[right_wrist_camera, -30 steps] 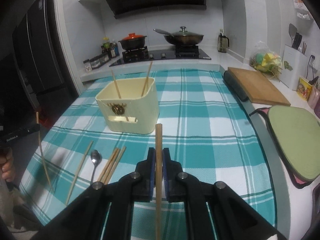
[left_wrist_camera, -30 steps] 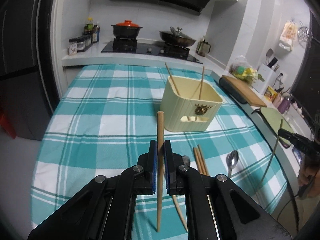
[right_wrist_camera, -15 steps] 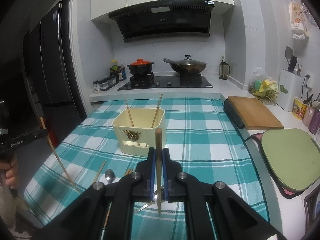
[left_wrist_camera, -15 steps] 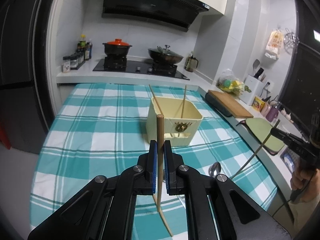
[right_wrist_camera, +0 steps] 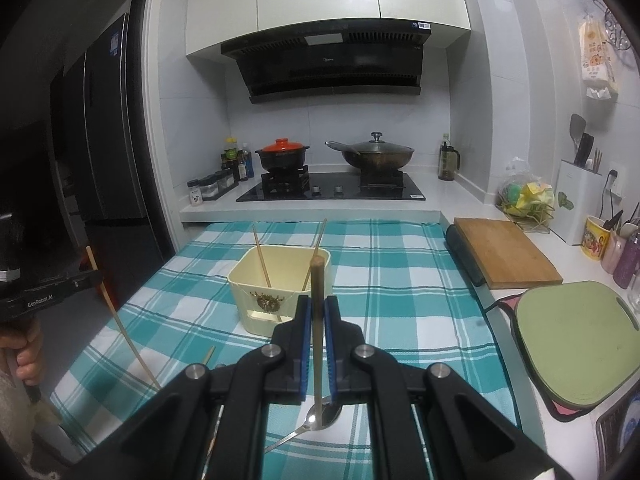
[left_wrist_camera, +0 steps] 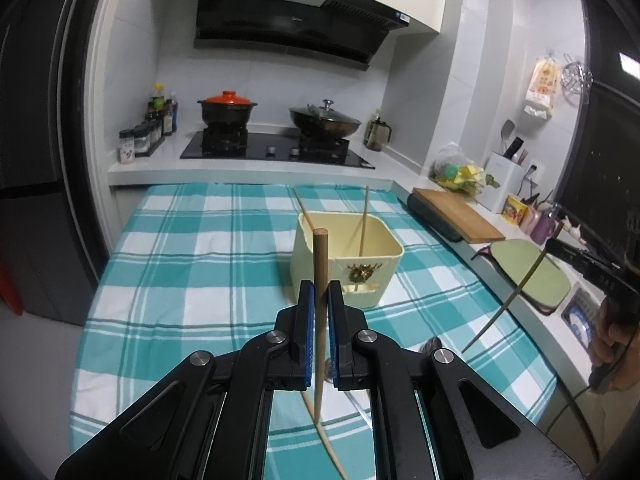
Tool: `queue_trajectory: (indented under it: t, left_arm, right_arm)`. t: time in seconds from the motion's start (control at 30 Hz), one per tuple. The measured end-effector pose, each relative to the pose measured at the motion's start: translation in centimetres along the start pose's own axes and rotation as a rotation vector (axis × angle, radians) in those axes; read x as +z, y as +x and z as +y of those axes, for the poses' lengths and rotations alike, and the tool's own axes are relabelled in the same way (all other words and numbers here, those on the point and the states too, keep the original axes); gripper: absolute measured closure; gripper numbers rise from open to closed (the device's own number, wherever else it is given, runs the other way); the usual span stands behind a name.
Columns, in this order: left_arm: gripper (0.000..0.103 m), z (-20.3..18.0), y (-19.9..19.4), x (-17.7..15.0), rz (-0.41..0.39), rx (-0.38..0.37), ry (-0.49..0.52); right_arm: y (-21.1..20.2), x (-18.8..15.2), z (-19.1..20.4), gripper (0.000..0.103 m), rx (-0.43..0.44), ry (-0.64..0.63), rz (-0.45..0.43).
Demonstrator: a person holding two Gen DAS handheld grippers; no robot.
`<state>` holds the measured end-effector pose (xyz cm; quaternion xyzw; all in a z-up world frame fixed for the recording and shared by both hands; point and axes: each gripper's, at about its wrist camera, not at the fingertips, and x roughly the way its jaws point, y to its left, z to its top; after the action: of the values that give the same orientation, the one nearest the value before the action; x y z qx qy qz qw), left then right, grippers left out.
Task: Organize utensils
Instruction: 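Carry the held chopsticks with both tools over the cream holder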
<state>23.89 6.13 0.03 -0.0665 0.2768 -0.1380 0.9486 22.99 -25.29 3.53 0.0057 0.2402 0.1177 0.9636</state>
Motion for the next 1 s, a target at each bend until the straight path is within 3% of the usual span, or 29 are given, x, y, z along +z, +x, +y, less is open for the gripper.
queue_trajectory:
  t: [0.37, 0.6, 0.87, 1.0]
  left_arm:
    - [0.099, -0.4, -0.5, 3.6, -0.046, -0.007, 0.024]
    - [0.099, -0.7, -0.1, 8.2, -0.122, 0.003, 0.031]
    - [0.099, -1.0, 4.4, 14.5, -0.220, 0.001, -0.041]
    - [0.099, -1.4, 8.4, 15.8, -0.215, -0.002, -0.074]
  right_arm:
    - [2.0, 2.9, -0.2, 0.096, 0.015, 0.000, -0.008]
    - [2.9, 6.3, 0.7, 0.096, 0.028, -0.040, -0.050]
    - [6.3, 10.8, 1.8, 0.096, 0.054, -0.064, -0.122]
    - [9.0, 12.1, 2.2, 0.096, 0.091, -0.057, -0.162]
